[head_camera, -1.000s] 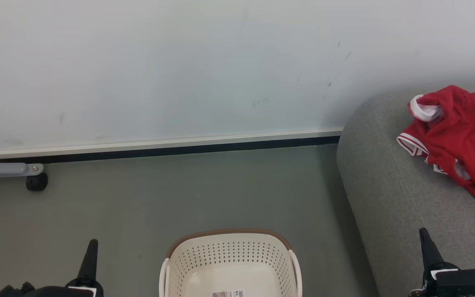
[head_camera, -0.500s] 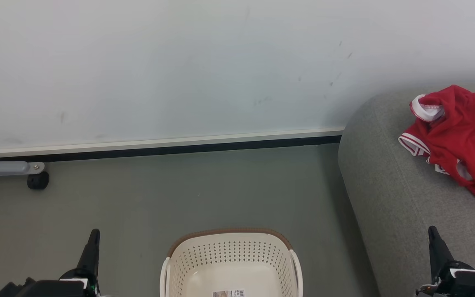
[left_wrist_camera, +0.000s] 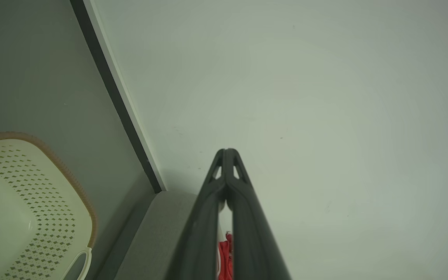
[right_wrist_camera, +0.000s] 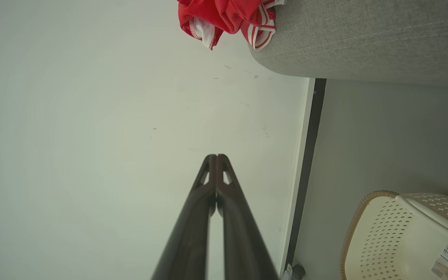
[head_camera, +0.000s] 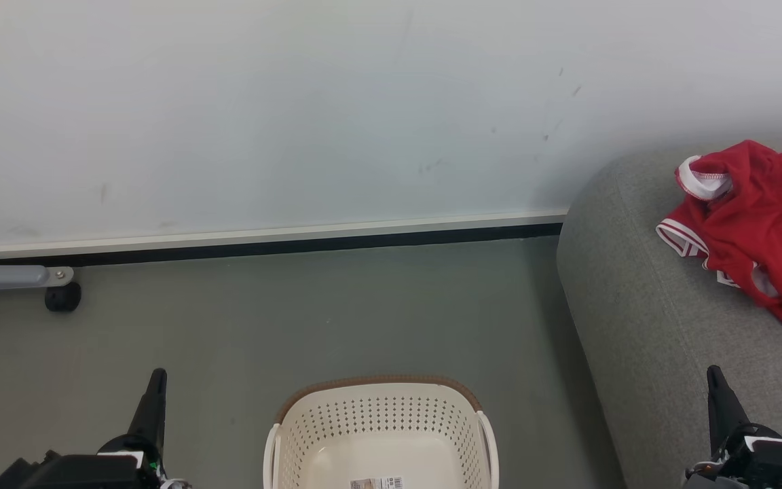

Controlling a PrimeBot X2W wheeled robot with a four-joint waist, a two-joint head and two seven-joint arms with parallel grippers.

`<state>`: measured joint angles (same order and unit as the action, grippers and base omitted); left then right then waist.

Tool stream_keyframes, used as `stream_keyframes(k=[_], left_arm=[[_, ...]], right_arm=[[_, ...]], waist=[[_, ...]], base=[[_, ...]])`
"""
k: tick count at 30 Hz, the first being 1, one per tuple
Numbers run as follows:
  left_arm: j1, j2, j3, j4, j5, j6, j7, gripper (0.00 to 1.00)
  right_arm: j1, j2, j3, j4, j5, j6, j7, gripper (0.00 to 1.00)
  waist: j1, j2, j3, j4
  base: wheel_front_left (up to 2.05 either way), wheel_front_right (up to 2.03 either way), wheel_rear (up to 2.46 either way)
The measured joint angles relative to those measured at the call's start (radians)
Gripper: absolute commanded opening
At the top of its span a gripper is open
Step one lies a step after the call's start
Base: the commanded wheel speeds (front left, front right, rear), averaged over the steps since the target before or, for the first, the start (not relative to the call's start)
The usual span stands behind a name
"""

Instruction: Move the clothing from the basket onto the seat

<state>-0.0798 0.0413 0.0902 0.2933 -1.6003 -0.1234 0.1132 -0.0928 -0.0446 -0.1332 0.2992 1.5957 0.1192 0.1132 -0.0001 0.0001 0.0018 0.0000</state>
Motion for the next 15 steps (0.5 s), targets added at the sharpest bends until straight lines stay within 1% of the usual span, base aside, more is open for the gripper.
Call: stream_keyframes(k=[15], left_arm=[[0.000,0.000,0.000,0.001,0.000,0.000,0.000,0.00]], right_arm=[[0.000,0.000,0.000,0.000,0.000,0.000,0.000,0.00]], waist=[[0.0000,0.0000,0.000,0.000]], base=[[0.00,0.00,0.00]])
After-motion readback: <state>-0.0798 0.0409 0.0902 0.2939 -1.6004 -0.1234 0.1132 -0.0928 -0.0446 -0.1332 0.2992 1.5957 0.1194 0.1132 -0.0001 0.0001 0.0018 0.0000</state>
